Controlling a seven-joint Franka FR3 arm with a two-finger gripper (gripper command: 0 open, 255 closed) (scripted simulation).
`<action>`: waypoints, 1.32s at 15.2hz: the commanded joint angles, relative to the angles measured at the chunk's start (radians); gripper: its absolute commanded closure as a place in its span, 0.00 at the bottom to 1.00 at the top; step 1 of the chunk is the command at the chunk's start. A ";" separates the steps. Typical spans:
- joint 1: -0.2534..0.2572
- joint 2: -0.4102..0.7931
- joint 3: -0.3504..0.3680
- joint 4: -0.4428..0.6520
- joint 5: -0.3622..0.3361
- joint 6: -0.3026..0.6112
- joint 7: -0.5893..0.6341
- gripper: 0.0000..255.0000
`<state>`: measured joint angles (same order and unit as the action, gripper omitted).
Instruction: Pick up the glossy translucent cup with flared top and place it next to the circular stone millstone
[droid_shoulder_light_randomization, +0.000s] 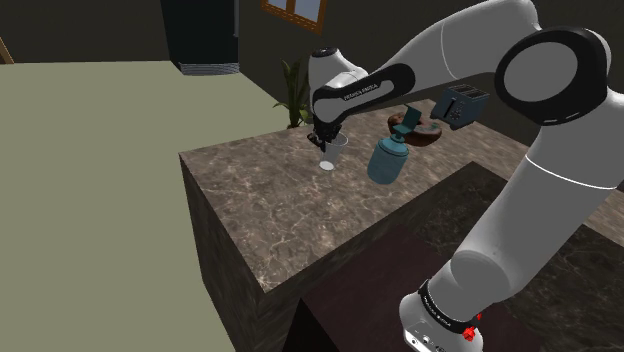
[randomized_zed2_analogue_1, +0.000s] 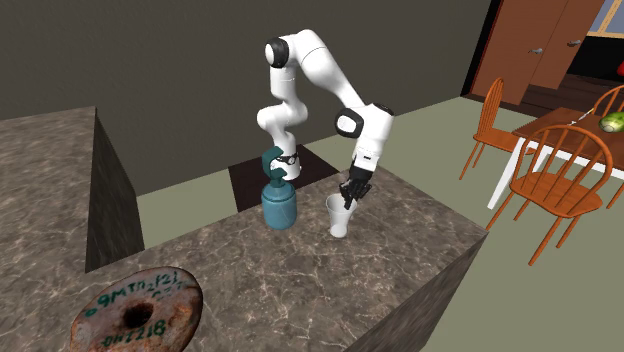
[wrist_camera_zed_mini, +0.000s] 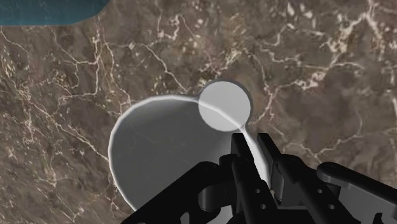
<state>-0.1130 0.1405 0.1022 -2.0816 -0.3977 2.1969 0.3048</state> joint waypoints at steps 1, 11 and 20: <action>0.000 0.000 0.000 0.000 0.000 0.000 0.000 1.00; 0.001 -0.050 0.005 0.047 0.030 -0.091 -0.040 1.00; 0.003 -0.092 0.009 0.117 0.055 -0.197 -0.081 1.00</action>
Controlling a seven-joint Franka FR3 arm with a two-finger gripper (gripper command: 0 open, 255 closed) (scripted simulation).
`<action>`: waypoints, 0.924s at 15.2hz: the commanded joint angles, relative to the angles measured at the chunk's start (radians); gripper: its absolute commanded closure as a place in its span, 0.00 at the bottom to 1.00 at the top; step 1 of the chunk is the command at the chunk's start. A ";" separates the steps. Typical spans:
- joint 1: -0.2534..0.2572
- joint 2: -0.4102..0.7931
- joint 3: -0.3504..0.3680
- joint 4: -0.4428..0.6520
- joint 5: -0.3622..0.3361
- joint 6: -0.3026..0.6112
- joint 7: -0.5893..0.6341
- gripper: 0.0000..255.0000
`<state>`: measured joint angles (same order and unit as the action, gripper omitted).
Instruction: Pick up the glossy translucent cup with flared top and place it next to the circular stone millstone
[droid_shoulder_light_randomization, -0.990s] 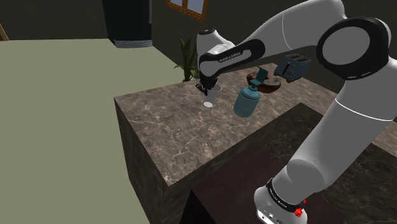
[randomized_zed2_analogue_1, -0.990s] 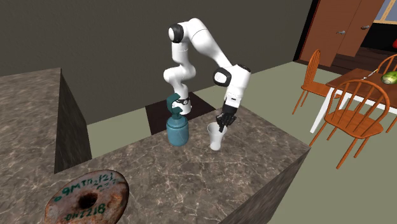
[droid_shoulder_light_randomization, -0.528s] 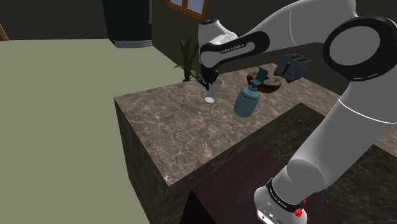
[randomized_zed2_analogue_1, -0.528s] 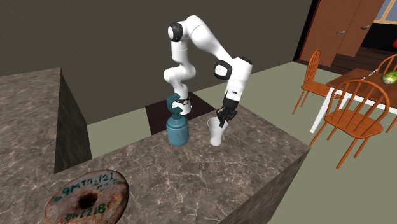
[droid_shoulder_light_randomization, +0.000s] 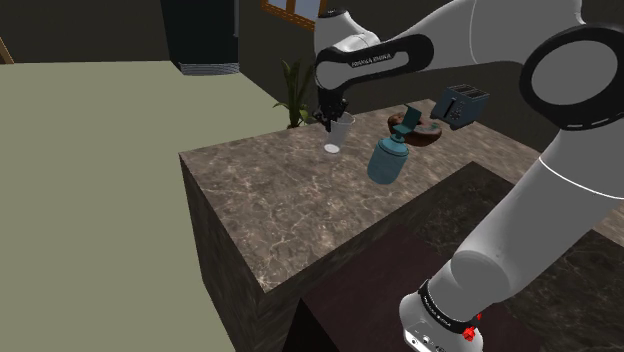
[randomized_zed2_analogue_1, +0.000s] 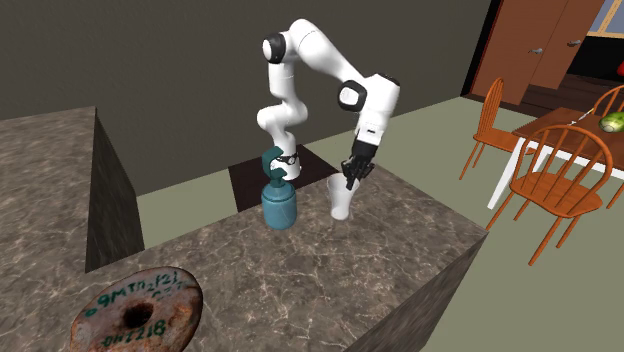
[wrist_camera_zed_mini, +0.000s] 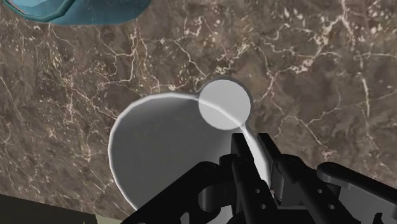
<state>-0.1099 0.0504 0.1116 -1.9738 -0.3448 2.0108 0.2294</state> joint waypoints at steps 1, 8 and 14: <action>0.000 -0.006 0.000 0.018 0.004 -0.023 -0.010 1.00; 0.002 -0.026 0.002 0.087 0.018 -0.107 -0.038 1.00; 0.003 -0.036 0.004 0.155 0.027 -0.182 -0.061 1.00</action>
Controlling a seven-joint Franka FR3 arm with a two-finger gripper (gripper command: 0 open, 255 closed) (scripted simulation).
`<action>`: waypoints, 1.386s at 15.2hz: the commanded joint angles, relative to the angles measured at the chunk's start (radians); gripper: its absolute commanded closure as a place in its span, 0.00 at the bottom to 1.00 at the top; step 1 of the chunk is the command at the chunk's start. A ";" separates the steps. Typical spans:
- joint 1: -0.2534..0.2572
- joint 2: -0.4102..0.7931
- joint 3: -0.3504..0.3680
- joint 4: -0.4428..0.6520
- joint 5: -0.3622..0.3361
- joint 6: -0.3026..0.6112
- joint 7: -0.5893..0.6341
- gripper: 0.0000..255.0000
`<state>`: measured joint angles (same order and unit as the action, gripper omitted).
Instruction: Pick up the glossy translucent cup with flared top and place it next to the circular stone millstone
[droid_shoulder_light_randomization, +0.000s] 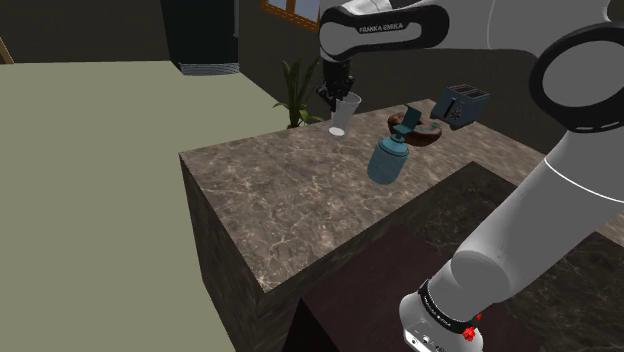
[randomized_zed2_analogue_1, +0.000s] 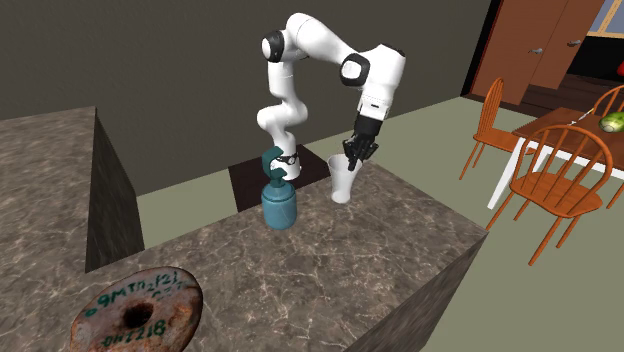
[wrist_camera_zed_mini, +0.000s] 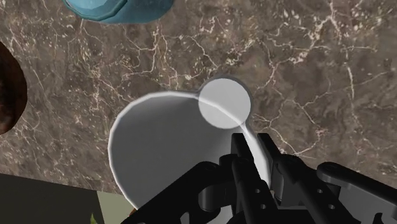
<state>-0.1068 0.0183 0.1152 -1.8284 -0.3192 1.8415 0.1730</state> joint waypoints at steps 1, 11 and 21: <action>0.000 -0.004 0.000 0.022 0.003 -0.025 -0.008 1.00; -0.034 -0.024 -0.033 0.085 0.010 -0.083 -0.099 1.00; -0.152 -0.024 -0.154 0.072 0.020 0.001 -0.325 1.00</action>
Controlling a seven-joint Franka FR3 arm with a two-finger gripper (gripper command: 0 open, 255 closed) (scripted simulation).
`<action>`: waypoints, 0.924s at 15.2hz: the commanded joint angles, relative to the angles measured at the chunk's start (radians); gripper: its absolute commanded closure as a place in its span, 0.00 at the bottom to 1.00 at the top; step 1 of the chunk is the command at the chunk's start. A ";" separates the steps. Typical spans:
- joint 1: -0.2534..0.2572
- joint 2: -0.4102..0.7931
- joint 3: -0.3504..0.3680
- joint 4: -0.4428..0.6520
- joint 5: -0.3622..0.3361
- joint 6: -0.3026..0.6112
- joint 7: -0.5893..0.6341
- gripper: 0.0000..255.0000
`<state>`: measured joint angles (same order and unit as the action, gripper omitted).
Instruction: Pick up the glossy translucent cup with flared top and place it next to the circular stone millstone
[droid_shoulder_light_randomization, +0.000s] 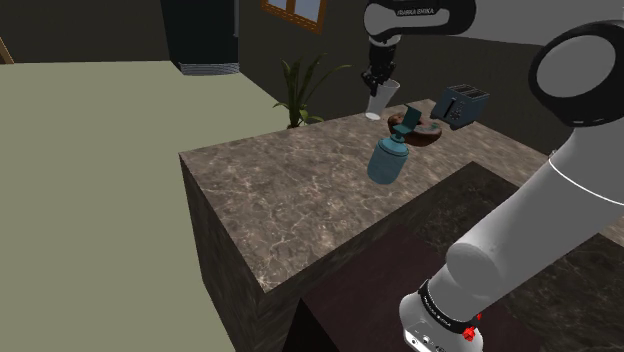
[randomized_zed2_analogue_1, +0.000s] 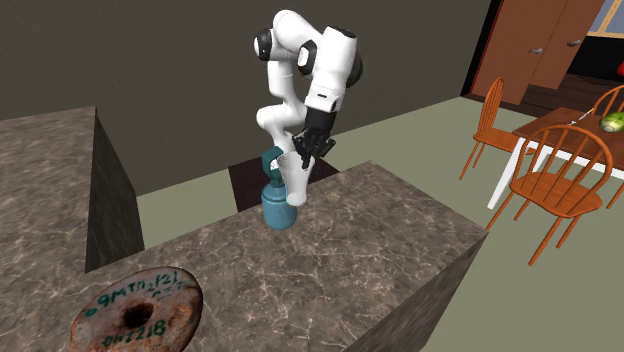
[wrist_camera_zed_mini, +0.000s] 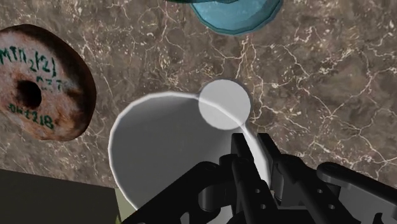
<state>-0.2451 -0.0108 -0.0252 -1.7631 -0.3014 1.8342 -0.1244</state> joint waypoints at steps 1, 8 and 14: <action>-0.025 0.011 -0.026 0.012 0.004 0.015 -0.051 1.00; -0.109 0.078 -0.104 0.084 0.032 0.055 -0.215 1.00; -0.188 0.174 -0.162 0.199 0.077 0.070 -0.358 1.00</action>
<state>-0.4197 0.1484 -0.1783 -1.5832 -0.2320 1.9029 -0.4576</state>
